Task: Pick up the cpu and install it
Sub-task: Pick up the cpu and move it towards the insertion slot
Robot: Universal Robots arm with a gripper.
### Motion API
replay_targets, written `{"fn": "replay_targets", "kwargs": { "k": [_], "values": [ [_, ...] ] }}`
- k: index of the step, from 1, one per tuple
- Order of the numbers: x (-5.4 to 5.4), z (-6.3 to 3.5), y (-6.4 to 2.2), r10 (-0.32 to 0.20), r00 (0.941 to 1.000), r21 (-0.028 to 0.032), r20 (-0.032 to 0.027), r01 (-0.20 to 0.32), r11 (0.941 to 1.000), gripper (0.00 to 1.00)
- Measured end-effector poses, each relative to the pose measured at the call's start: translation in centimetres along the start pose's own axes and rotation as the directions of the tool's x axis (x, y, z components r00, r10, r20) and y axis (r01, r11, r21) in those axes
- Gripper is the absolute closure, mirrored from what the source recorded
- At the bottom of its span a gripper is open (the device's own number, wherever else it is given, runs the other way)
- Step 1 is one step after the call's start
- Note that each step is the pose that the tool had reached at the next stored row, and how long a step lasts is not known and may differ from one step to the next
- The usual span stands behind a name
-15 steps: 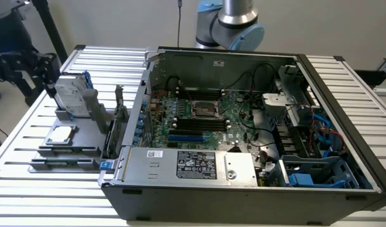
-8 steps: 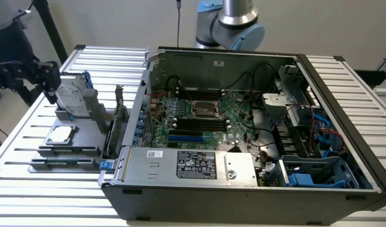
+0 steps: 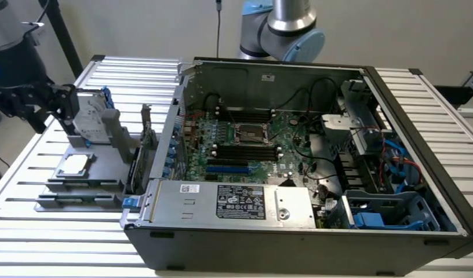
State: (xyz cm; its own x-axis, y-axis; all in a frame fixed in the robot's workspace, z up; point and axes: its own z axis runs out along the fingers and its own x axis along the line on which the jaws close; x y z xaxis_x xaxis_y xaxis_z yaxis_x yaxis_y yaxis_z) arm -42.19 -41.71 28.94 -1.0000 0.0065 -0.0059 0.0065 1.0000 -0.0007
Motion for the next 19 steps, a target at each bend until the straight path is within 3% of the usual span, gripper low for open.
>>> {"fn": "replay_targets", "kwargs": {
  "k": [19],
  "values": [
    [-0.5,3.46,-0.75,0.0,1.0,0.0,0.0,0.0,1.0,0.4]
  ]
}}
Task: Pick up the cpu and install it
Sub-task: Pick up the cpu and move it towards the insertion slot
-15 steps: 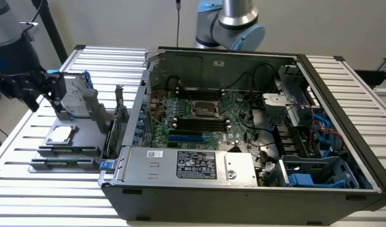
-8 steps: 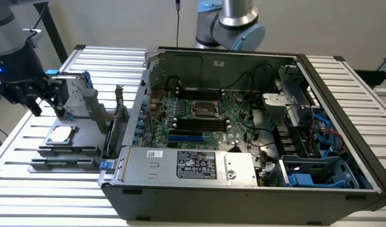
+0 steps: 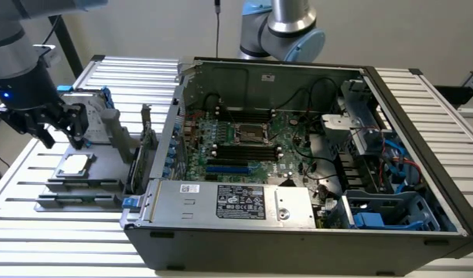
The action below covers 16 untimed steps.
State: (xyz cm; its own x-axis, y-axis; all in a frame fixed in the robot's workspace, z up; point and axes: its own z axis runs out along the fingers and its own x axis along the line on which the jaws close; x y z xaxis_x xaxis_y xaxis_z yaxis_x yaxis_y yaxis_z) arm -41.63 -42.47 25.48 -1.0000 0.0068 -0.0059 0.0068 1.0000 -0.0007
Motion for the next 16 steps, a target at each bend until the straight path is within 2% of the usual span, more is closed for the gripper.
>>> {"fn": "replay_targets", "kwargs": {
  "k": [2,3,12,16],
  "values": [
    [-0.1,0.36,-0.02,0.0,1.0,0.0,0.0,0.0,1.0,0.38],
    [-0.1,0.55,-0.02,0.0,1.0,0.0,0.0,0.0,1.0,0.33],
    [-0.1,2.2,-0.03,0.0,1.0,-0.0001,0.0001,0.0,1.0,0.33],
    [0.3,2.91,-0.02,0.0,1.0,0.0,0.0,0.0,1.0,0.33]
  ]
}}
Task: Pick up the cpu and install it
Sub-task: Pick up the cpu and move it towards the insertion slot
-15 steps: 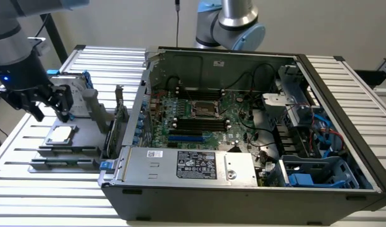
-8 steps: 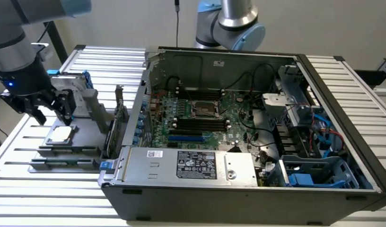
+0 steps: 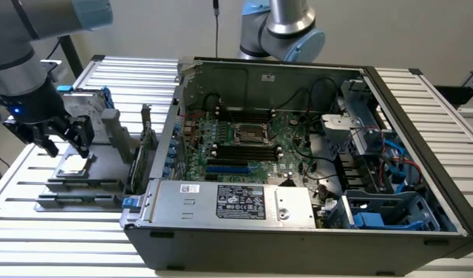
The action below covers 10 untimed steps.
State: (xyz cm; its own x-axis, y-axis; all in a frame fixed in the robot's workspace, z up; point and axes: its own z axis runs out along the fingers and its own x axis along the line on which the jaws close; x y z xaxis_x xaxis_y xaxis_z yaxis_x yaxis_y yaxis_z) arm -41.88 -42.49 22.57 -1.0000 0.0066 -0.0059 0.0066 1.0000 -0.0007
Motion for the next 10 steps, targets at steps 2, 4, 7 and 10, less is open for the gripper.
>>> {"fn": "replay_targets", "kwargs": {
  "k": [2,4,7,10],
  "values": [
    [0.3,0.38,0.03,0.0,1.0,0.0,0.0,0.0,1.0,0.33],
    [0.6,0.75,0.09,0.0,1.0,-0.0002,0.0003,0.0,1.0,0.33],
    [0.6,1.28,0.17,-0.002,1.0,-0.0001,0.0001,0.002,1.0,0.33],
    [0.6,1.82,0.28,-0.003,1.0,0.0,0.0,0.003,1.0,0.33]
  ]
}}
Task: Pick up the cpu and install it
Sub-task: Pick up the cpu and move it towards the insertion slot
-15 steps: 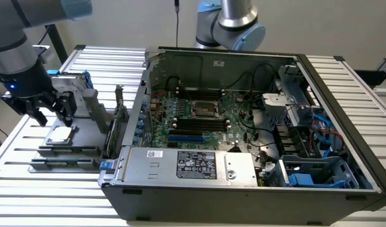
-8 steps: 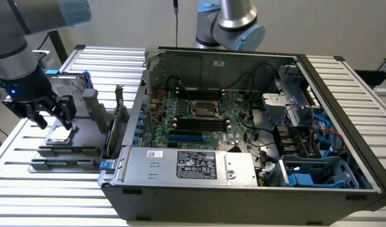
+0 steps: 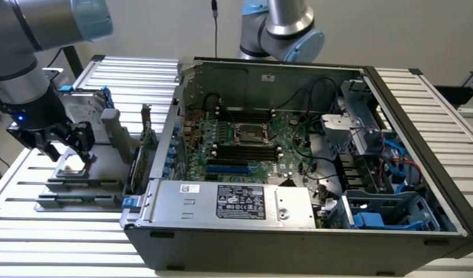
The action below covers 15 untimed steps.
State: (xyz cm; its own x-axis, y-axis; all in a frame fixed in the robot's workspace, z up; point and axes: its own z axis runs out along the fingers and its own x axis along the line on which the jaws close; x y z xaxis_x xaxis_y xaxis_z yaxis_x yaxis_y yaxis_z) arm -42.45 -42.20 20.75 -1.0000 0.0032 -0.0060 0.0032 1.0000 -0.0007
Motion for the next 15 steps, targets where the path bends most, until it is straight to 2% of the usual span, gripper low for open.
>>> {"fn": "replay_targets", "kwargs": {
  "k": [7,11,15],
  "values": [
    [0.0,0.97,0.2,-0.005,1.0,-0.0001,-0.0003,0.005,1.0,0.33],
    [0.0,1.23,0.22,-0.005,1.0,-0.0001,-0.0056,0.005,1.0,0.33],
    [0.0,1.64,0.32,-0.005,1.0,-0.0001,-0.0074,0.005,1.0,0.33]
  ]
}}
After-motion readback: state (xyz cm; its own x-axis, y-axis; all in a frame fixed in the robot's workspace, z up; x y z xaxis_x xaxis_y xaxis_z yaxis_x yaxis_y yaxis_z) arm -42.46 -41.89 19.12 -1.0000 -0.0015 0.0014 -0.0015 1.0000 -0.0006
